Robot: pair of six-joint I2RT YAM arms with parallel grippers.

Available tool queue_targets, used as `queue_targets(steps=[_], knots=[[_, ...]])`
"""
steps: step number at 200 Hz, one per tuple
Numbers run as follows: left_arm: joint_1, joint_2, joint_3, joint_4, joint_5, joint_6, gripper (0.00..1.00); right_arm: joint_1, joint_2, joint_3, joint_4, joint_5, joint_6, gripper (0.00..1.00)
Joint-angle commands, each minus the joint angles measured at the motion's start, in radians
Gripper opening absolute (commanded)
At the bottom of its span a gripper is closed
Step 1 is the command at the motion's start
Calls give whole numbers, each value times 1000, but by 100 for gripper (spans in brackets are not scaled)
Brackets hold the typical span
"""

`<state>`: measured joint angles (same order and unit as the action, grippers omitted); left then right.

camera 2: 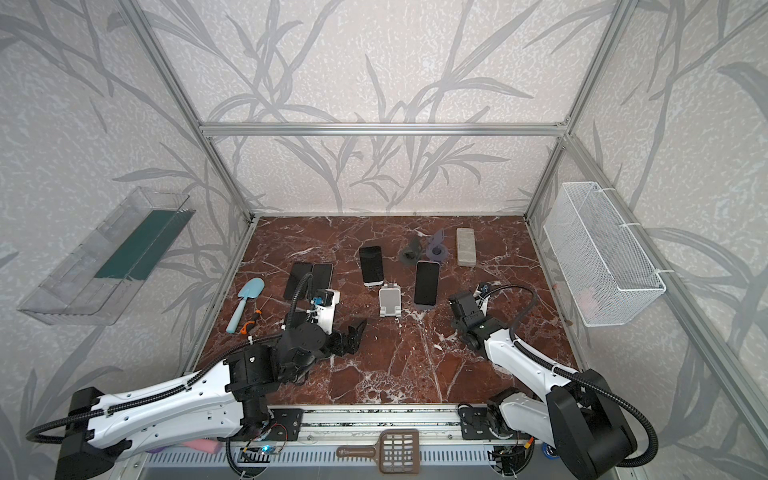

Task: Remove the phone from the phone stand
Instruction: Move the phone stand to the middle-right of the table.

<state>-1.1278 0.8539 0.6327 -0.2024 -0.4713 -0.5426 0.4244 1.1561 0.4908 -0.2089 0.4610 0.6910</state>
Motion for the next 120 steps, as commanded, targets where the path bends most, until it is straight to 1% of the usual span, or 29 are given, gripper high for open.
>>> queue_targets(steps=[1, 12, 39, 48, 53, 70, 89, 120], knots=[[7, -11, -12, -3, 1, -13, 94, 2, -45, -13, 78, -9, -133, 58], [11, -9, -11, 1, 5, -9, 94, -3, -59, -21, 113, -23, -179, 57], [17, -5, -2, 1, 10, -2, 94, -24, -45, -9, 196, -104, -290, 57], [18, -4, 2, 1, 13, 1, 94, -41, -30, 3, 207, -120, -294, 57], [19, -5, 5, -1, 15, 2, 94, -61, -21, 10, 221, -153, -299, 57], [19, -6, 7, -4, 15, 1, 94, -115, 47, 61, 232, -230, -312, 55], [21, -11, 11, -12, 17, -2, 94, -123, 140, 150, 208, -255, -353, 56], [21, -26, 16, -29, 10, -4, 94, -175, 271, 236, 220, -289, -326, 56]])
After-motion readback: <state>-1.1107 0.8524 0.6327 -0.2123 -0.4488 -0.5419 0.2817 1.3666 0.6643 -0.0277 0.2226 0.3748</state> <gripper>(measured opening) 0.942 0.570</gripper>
